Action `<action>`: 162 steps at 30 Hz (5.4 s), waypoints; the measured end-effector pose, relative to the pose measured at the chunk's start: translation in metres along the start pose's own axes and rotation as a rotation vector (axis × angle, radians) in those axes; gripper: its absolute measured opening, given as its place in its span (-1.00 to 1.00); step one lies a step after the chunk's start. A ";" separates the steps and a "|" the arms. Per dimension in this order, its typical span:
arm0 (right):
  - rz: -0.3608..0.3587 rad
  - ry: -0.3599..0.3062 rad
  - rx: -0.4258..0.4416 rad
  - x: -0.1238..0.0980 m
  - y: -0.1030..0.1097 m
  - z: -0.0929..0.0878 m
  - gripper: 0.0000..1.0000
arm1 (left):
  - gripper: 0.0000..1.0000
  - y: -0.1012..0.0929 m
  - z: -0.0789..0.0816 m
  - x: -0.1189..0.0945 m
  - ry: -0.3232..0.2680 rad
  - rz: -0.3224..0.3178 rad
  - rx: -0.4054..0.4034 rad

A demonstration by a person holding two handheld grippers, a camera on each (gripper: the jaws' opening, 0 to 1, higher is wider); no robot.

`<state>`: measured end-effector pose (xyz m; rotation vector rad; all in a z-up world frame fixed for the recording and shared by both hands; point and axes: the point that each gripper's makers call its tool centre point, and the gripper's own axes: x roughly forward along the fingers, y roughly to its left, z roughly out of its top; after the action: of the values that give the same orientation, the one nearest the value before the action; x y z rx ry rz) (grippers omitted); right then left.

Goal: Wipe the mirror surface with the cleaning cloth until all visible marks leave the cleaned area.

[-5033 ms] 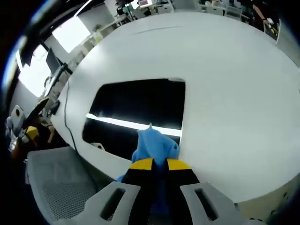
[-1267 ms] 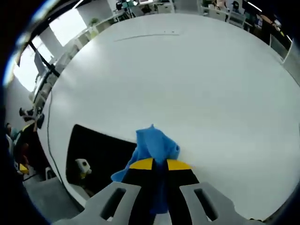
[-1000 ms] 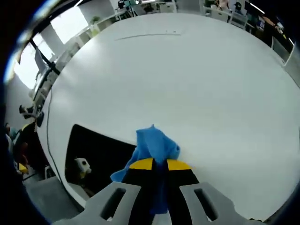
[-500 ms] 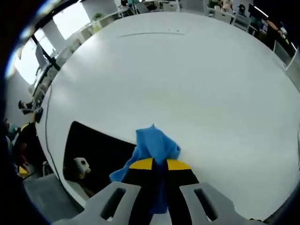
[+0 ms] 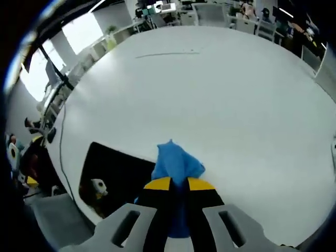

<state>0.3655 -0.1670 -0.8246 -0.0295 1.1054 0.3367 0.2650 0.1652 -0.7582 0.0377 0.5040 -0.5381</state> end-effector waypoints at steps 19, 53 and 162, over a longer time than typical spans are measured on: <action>-0.065 -0.021 0.010 -0.035 -0.061 -0.008 -0.89 | 1.00 -0.002 -0.001 0.005 0.019 -0.019 0.019; -0.070 -0.005 -0.057 0.018 -0.075 -0.052 -0.86 | 1.00 -0.004 -0.003 0.011 0.028 -0.022 0.009; 0.129 -0.424 -0.154 -0.077 -0.113 -0.113 1.00 | 1.00 0.000 -0.022 0.012 0.016 0.027 -0.054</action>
<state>0.2682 -0.3146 -0.8245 -0.0221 0.6608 0.5169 0.2640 0.1628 -0.7837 -0.0022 0.5329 -0.4977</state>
